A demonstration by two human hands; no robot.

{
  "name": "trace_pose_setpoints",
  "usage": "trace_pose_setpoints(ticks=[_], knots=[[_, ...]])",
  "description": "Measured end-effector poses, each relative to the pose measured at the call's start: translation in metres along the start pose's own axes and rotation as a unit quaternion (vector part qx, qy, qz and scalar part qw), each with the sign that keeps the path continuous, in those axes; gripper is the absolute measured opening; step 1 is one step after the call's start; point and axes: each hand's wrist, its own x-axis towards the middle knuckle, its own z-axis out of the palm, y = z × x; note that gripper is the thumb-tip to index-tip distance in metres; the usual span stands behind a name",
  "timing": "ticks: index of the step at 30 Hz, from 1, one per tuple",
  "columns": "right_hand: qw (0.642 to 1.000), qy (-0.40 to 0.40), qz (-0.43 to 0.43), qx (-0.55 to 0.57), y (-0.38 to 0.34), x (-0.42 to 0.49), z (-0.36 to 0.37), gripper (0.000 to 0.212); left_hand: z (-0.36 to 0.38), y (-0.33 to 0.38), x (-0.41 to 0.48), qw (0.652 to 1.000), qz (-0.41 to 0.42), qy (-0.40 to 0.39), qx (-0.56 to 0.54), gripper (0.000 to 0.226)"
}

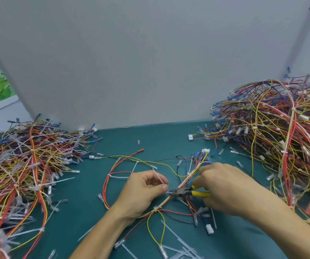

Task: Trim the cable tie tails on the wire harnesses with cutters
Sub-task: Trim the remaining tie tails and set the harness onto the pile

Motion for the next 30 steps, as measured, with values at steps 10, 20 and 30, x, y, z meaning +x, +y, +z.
trace_pose_setpoints(ticks=[10,20,30], knots=[[0.996,-0.004,0.039,0.074,-0.003,0.0,0.006,0.012,-0.001,0.001,0.002,0.999,-0.001,0.029,-0.017,0.015],[0.949,0.096,0.081,0.29,-0.044,0.004,0.023,0.021,-0.005,0.005,0.006,0.984,-0.086,0.09,-0.127,0.036],[0.891,0.208,0.153,0.375,-0.052,0.008,0.027,0.025,-0.013,0.014,0.002,0.996,-0.038,0.04,-0.071,0.013]])
